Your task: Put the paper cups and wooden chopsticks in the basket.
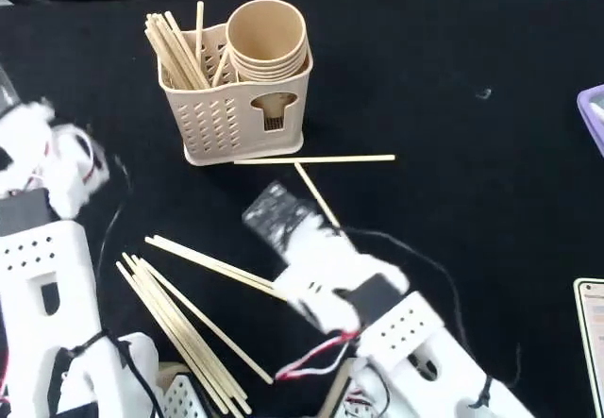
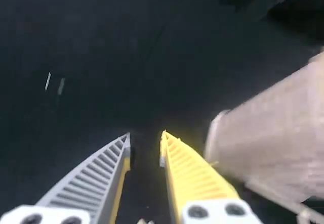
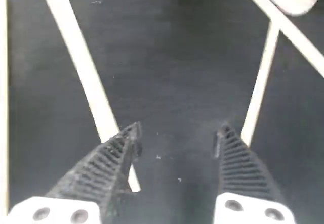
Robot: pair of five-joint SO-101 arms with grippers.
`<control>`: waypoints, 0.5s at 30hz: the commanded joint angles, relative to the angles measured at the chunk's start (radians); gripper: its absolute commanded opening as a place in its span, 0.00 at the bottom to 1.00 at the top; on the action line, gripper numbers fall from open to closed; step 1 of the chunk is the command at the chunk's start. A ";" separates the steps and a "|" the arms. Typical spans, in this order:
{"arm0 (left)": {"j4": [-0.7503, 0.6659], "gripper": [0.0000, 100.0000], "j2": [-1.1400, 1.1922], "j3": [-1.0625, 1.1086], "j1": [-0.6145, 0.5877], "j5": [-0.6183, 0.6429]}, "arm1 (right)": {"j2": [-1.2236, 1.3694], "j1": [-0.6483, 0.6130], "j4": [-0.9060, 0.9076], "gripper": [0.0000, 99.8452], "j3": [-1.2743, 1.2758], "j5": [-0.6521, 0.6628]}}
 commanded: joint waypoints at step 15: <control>-0.365 0.11 -0.029 0.479 -0.125 0.006 | 0.331 -0.170 -0.216 0.23 -0.041 -0.021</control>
